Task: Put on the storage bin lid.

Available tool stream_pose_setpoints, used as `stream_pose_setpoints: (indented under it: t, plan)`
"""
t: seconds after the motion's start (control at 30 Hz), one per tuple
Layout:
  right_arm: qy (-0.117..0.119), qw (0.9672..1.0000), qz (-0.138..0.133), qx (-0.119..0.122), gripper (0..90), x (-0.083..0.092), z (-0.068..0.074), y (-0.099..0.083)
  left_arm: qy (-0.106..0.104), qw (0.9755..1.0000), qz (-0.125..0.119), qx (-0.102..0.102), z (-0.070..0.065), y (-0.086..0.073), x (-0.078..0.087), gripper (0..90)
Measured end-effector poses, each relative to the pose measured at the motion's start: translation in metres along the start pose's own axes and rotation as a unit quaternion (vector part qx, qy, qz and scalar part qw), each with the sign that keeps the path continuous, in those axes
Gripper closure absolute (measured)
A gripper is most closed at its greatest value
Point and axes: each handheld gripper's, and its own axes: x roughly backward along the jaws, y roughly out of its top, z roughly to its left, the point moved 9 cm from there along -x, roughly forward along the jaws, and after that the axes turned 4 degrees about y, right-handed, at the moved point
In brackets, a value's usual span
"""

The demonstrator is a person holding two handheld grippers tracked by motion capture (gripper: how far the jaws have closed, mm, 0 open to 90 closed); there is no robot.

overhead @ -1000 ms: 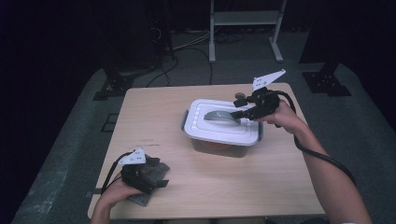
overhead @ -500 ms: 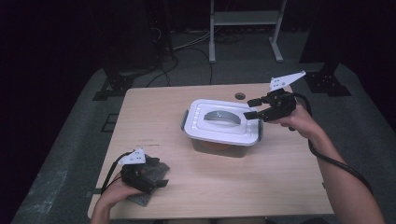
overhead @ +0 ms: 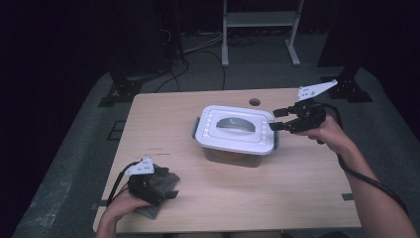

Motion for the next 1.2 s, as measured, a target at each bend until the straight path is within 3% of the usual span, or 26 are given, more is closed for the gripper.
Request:
stream_pose_setpoints:
  t: [1.2]
  plan:
    - [-0.028, 0.9982, 0.003, -0.053, 33.2, 0.035, -0.003, -0.067, 0.001, 1.0000, 0.002, 0.001, 0.000, -0.001, 0.000, 2.5]
